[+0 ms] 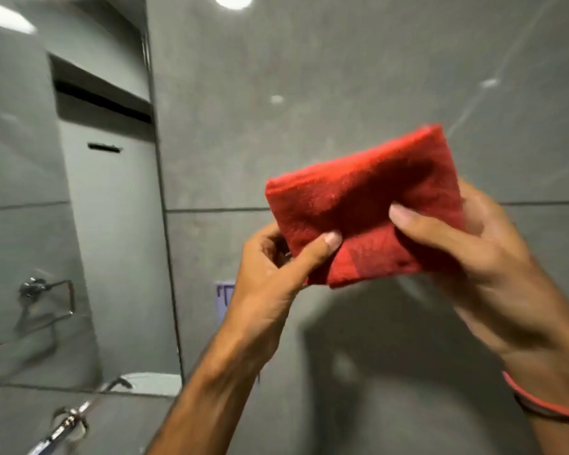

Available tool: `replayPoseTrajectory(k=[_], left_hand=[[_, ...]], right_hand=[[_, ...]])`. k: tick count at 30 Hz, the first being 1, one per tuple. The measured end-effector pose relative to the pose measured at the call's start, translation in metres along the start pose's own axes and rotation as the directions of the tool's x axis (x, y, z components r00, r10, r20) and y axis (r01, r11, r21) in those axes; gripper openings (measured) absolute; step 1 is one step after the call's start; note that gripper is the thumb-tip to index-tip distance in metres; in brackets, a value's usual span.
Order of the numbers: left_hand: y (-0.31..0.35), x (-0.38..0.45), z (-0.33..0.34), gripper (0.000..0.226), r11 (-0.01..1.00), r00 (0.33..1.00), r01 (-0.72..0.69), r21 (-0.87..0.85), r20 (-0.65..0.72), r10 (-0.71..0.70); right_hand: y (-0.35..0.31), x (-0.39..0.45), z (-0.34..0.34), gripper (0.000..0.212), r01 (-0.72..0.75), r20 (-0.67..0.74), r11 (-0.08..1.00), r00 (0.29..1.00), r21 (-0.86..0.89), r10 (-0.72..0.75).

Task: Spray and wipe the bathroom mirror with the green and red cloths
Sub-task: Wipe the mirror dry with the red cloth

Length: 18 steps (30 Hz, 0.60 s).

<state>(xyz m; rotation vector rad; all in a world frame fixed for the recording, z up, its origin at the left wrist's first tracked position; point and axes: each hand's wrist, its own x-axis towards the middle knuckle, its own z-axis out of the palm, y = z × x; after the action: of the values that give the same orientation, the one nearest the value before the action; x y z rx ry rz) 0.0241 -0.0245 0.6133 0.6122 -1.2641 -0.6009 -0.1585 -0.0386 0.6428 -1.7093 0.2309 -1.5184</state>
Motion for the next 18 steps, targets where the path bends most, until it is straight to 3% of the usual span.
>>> replayPoseTrajectory(k=[2, 4, 6, 9, 12, 14, 18], left_hand=[[-0.036, -0.037, 0.008, 0.022, 0.991, 0.988, 0.135, 0.003, 0.071, -0.135], [-0.078, -0.081, 0.02, 0.029, 0.956, 0.948, 0.292, 0.025, 0.121, -0.293], [-0.114, -0.127, 0.027, 0.035, 0.895, 0.887, 0.441, 0.066, 0.121, -0.446], [-0.164, -0.185, 0.03, 0.036, 0.827, 0.836, 0.535, 0.171, 0.038, -0.548], [-0.204, -0.238, 0.012, 0.049, 0.75, 0.86, 0.492, 0.442, -0.114, -0.497], [-0.222, -0.267, -0.006, 0.061, 0.645, 0.909, 0.349, 0.679, -0.079, -0.409], [-0.253, -0.308, -0.042, 0.08, 0.227, 0.931, -0.02, 0.974, 0.101, -0.35]], right_hand=[[0.019, -0.047, -0.024, 0.052, -0.128, -0.03, 0.991, 0.991, 0.023, 0.129], [0.051, -0.094, -0.048, 0.05, -0.277, -0.15, 0.961, 0.95, 0.007, 0.275], [0.082, -0.143, -0.07, 0.052, -0.438, -0.262, 0.899, 0.865, 0.02, 0.428], [0.125, -0.207, -0.095, 0.046, -0.636, -0.302, 0.768, 0.72, 0.072, 0.625], [0.173, -0.27, -0.115, 0.026, -0.765, -0.352, 0.611, 0.525, 0.204, 0.775], [0.21, -0.312, -0.125, 0.024, -0.809, -0.373, 0.503, 0.385, 0.304, 0.844], [0.296, -0.394, -0.128, 0.023, -0.87, -0.283, 0.242, 0.125, 0.43, 0.951]])
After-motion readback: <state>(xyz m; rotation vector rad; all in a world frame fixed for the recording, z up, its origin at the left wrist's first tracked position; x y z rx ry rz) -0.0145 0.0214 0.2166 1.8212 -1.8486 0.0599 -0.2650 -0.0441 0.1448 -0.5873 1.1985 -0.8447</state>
